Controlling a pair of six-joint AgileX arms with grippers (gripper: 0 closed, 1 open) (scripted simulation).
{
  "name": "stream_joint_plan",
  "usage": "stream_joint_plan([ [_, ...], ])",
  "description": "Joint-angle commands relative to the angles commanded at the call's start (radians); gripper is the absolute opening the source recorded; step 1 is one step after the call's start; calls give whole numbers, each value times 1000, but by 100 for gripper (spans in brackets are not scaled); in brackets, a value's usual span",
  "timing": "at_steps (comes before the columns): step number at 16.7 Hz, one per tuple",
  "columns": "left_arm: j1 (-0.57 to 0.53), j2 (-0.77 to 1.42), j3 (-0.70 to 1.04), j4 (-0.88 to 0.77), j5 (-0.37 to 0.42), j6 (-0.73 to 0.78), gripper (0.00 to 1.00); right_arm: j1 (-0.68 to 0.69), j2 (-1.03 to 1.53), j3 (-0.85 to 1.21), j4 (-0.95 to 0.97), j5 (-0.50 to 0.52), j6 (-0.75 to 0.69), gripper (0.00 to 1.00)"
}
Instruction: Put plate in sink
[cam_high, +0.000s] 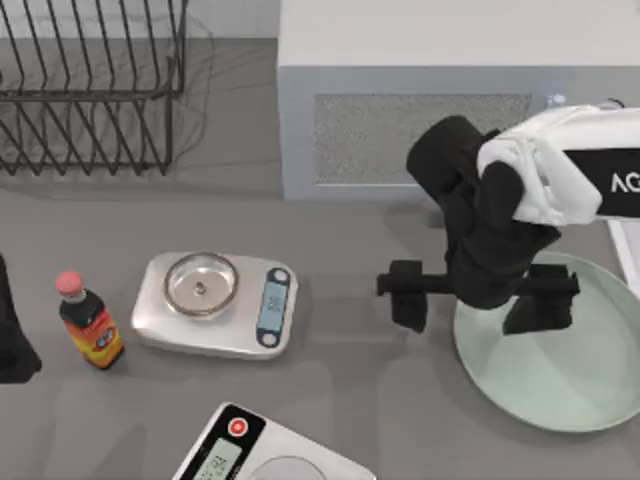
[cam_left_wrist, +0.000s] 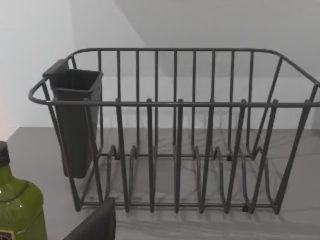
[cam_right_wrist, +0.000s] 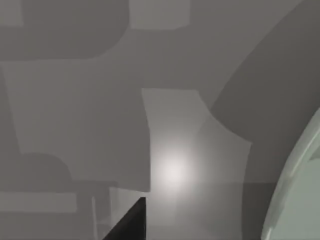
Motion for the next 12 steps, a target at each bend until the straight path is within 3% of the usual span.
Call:
stream_joint_plan([
  [8,0,0,0,0,0,0,100,0,0,0,0,0,0,2],
  [12,0,0,0,0,0,0,100,0,0,0,0,0,0,0],
])
